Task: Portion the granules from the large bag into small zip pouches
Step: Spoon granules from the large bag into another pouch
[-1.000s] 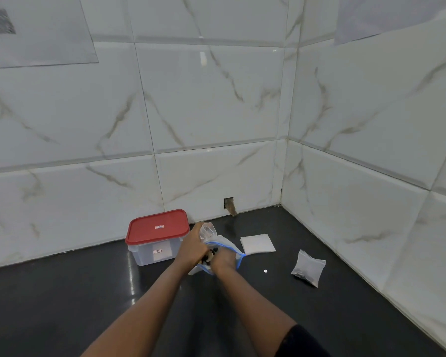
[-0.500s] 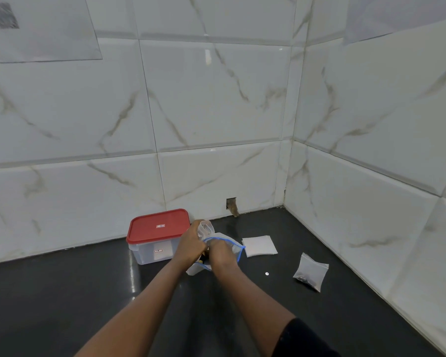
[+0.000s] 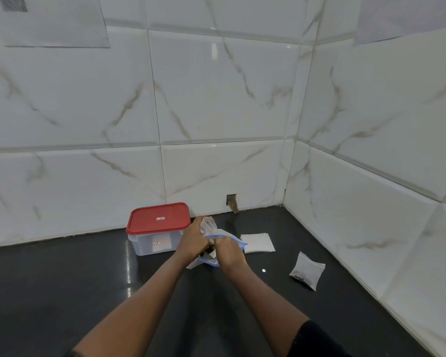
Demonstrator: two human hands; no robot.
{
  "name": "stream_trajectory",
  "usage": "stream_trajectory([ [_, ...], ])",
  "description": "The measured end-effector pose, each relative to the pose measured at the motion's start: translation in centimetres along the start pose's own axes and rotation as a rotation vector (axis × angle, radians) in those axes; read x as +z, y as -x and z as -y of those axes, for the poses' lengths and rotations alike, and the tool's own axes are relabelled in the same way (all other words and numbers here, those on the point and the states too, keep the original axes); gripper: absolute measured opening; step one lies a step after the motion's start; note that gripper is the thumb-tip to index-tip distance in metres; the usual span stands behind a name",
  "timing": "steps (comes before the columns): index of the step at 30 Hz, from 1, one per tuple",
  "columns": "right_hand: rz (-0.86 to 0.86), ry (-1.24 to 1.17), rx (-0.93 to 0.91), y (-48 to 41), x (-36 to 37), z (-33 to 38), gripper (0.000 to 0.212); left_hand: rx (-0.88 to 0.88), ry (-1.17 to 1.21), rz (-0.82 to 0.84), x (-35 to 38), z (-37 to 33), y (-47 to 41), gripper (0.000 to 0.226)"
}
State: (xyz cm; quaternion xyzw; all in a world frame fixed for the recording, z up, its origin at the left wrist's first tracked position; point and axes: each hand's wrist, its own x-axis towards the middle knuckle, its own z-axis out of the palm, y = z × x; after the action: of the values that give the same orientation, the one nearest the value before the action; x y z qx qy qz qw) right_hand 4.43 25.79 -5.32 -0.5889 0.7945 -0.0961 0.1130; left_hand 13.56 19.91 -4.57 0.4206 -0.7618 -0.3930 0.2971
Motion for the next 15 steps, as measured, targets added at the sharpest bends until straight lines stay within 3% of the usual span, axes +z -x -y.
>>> stream_trajectory([
  [5,0.023,0.015,-0.021,0.11,-0.16,0.76,0.025,-0.014,-0.002,0.001,-0.18,0.16,0.14,0.053],
  [10,0.072,0.149,-0.095,0.61,-0.29,0.34,0.034,-0.035,0.029,-0.082,-0.04,0.08,-0.06,0.044],
  [15,0.016,0.105,-0.045,0.97,-0.14,-0.09,0.032,-0.01,0.001,0.003,-0.05,-0.34,0.6,0.05],
])
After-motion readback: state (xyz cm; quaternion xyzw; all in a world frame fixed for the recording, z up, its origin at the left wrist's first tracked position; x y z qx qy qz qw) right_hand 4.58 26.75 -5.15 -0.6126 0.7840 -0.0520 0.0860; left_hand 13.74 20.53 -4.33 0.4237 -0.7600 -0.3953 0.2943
